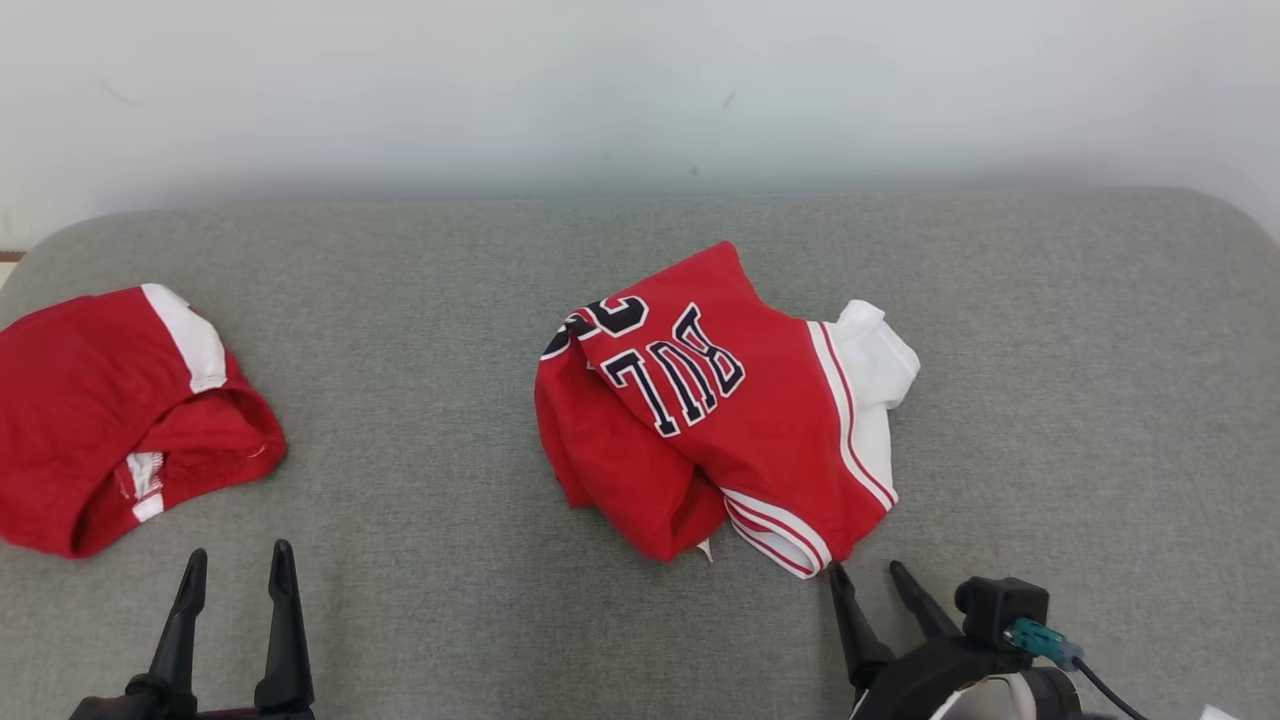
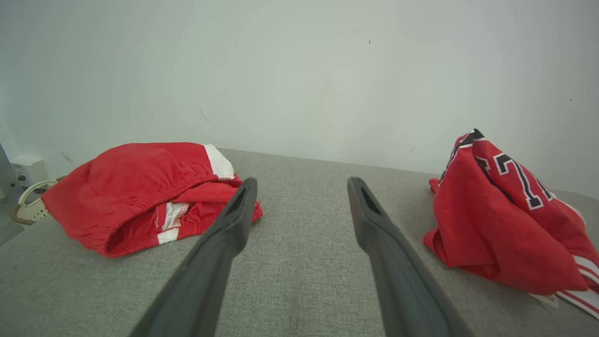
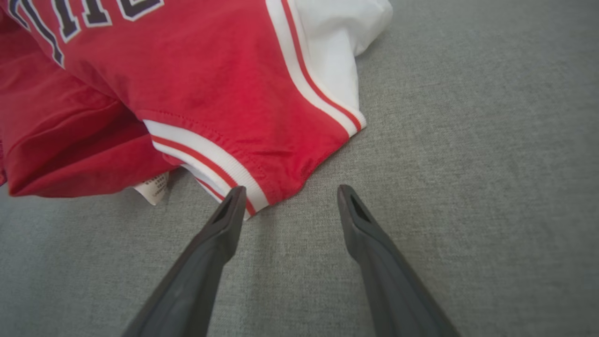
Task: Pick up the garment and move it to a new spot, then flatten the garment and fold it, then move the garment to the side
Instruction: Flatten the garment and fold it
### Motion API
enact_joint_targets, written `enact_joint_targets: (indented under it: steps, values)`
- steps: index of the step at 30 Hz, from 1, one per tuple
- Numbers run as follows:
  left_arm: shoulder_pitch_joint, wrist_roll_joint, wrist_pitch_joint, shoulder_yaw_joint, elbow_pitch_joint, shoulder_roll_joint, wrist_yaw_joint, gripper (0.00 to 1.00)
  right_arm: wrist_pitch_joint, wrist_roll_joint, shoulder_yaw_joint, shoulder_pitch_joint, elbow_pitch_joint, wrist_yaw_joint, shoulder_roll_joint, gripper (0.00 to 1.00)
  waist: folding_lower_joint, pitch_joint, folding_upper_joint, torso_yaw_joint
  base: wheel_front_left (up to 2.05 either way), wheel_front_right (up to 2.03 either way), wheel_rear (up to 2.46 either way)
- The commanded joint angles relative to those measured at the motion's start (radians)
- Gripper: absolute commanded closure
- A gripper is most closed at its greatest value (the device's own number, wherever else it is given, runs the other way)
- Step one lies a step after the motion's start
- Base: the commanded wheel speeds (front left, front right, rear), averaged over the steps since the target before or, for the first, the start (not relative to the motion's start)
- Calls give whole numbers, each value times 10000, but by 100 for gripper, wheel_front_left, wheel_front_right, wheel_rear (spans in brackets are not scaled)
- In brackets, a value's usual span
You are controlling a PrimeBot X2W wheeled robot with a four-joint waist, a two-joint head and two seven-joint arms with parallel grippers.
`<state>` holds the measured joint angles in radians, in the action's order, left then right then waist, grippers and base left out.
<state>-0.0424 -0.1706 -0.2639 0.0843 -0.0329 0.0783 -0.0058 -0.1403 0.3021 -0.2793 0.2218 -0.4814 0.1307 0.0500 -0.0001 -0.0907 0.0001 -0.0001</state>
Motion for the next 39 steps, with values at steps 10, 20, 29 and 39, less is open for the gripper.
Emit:
enact_joint_targets:
  steps: [10, 20, 29, 39]
  values:
    - [-101, 259, -27, 57, 15, -164, -266, 0, -81, 460, -374, 774, -1584, 0, 1, 0, 1, -55, -1, 486, 0, 0, 0]
    - [-165, 330, -27, 222, 270, -227, -468, 0, -677, 350, -348, 1554, -2917, 0, -9, 100, 1, -6, -1, 875, 0, 0, 0]
    - [46, 299, -27, 261, 339, -265, -435, 0, -1184, -973, 837, 1809, -2811, 0, 43, 100, 1, 186, -1, 581, 0, 0, 0]
    - [143, 245, -27, 207, 422, -273, -398, 0, -592, -2068, 1145, 2920, -1106, 0, 1074, 100, 1, 316, -1, 281, 0, 0, 0]
